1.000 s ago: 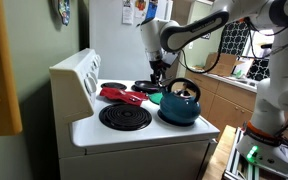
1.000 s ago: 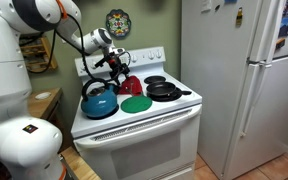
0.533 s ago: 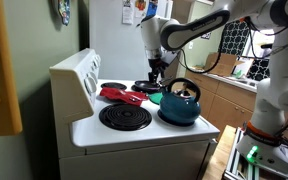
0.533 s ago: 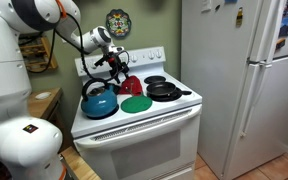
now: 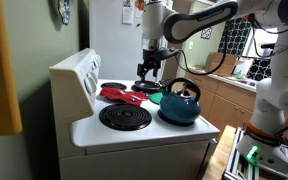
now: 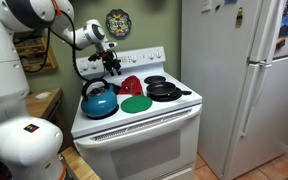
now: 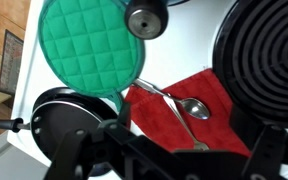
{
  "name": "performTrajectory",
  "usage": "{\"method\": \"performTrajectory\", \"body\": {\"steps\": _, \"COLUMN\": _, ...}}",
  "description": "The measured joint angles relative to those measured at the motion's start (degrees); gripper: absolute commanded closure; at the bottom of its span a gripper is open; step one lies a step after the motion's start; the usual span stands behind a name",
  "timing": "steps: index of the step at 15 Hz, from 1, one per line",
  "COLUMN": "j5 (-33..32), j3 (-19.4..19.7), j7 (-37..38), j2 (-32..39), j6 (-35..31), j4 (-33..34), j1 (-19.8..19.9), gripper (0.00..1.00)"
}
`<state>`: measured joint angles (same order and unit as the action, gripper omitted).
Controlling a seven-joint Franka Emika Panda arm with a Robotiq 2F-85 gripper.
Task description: Remove the green mat from the pan, then put the kettle on the green mat
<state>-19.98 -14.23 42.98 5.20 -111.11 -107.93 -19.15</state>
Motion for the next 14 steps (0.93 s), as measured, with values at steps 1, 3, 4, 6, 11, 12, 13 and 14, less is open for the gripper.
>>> {"method": "performTrajectory", "body": {"steps": 1, "j5": 0.4, "j3": -0.8, "j7": 1.1, "j2": -0.6, "j6": 0.0, "j4": 0.0, "j1": -0.5, "gripper": 0.00}}
{"method": "performTrajectory", "body": {"steps": 3, "j5": 1.8, "j3": -2.5, "j7": 3.2, "j2": -1.8, "j6": 2.1, "j4": -0.1, "j1": -1.5, "gripper": 0.00}}
{"method": "performTrajectory", "body": {"steps": 4, "j5": 2.6, "j3": -3.3, "j7": 4.2, "j2": -2.4, "j6": 3.5, "j4": -0.2, "j1": -2.1, "gripper": 0.00}}
{"method": "performTrajectory", "body": {"steps": 6, "j5": 3.9, "j3": -4.8, "j7": 6.1, "j2": -3.7, "j6": 6.6, "j4": -0.8, "j1": -2.9, "gripper": 0.00}}
{"method": "performTrajectory", "body": {"steps": 11, "j5": 4.3, "j3": -6.6, "j7": 9.7, "j2": -7.0, "j6": 11.9, "j4": -2.8, "j1": -3.7, "gripper": 0.00}}
{"method": "performTrajectory", "body": {"steps": 12, "j5": 4.3, "j3": -6.6, "j7": 9.7, "j2": -7.2, "j6": 11.9, "j4": -3.0, "j1": -3.7, "gripper": 0.00}}
{"method": "performTrajectory", "body": {"steps": 13, "j5": 4.3, "j3": -6.6, "j7": 9.7, "j2": -7.2, "j6": 11.9, "j4": -3.2, "j1": -3.6, "gripper": 0.00}}
{"method": "performTrajectory", "body": {"steps": 14, "j5": 4.3, "j3": -6.6, "j7": 9.7, "j2": -7.2, "j6": 11.9, "j4": -3.3, "j1": -3.6, "gripper": 0.00}}
